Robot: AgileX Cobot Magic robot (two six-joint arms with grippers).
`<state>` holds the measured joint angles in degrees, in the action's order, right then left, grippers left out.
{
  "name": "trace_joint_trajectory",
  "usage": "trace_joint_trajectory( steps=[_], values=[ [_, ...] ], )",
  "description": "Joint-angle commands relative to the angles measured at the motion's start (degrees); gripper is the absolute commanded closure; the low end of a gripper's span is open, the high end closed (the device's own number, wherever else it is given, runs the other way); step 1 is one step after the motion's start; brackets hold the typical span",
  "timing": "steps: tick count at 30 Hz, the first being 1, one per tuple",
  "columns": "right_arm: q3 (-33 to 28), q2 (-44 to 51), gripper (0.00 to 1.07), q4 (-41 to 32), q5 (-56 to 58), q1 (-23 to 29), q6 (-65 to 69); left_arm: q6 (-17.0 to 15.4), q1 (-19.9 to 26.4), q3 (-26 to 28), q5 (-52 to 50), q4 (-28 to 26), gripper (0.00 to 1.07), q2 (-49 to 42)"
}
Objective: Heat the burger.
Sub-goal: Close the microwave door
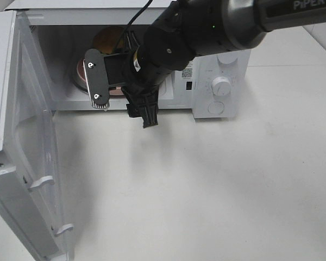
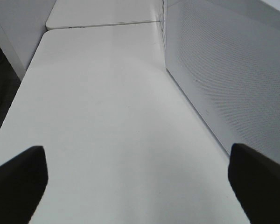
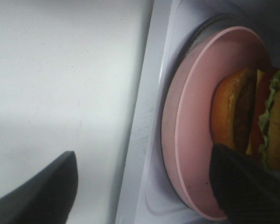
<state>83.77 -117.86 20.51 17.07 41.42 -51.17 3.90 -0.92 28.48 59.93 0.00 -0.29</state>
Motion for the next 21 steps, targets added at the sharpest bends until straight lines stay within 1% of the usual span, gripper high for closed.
trace_joint_trajectory(
  steps=[1,4,6,9,11,13,14,15,16,17,19,20,21],
  values=[
    [-5.2,4.6,0.31,0.2,-2.8,0.2,1.4,-0.3,-0.3,-0.1,-0.5,-0.3,0.09,-1.5],
    [-6.5,5.6,0.31,0.2,-3.2,0.2,1.7,-0.3,-0.3,-0.1,-0.5,-0.3,0.09,-1.5],
    [-11.1,9.5,0.31,0.2,-3.6,0.2,3.6,-0.3,-0.3,-0.1,-0.5,-0.3,0.09,-1.5],
    [-12.3,10.5,0.31,0.2,-3.8,0.2,4.5,-0.3,-0.3,-0.1,-0.5,-0.3,0.09,-1.5],
    [-16.9,14.6,0.31,0.1,-4.2,0.2,9.9,-0.3,-0.3,-0.1,-0.5,-0.3,0.09,-1.5],
    [-17.9,15.8,0.31,0.1,-4.3,0.2,11.1,-0.3,-0.3,-0.1,-0.5,-0.3,0.09,-1.5],
    [-20.3,18.0,0.31,0.2,-4.3,0.2,13.9,-0.3,-0.3,-0.1,-0.5,-0.3,0.09,-1.5],
    [-20.3,18.0,0.31,0.2,-4.3,0.2,13.9,-0.3,-0.3,-0.1,-0.5,-0.3,0.09,-1.5],
    [-22.5,20.1,0.31,0.2,-4.3,0.0,16.2,-0.3,-0.3,-0.1,-0.5,-0.3,0.09,-1.5],
    [-22.5,20.1,0.31,0.2,-4.3,0.0,16.2,-0.3,-0.3,-0.1,-0.5,-0.3,0.09,-1.5],
    [-25.8,23.0,0.31,-0.2,-4.1,-0.5,19.6,-0.3,-0.3,-0.1,-0.5,-0.3,0.09,-1.5],
    [-25.8,23.0,0.31,-0.2,-4.1,-0.5,19.6,-0.3,-0.3,-0.1,-0.5,-0.3,0.09,-1.5],
    [-27.8,25.2,0.31,-0.2,-2.8,-0.5,21.9,-0.3,-0.3,-0.1,-0.5,-0.3,0.09,-1.5]
  ],
)
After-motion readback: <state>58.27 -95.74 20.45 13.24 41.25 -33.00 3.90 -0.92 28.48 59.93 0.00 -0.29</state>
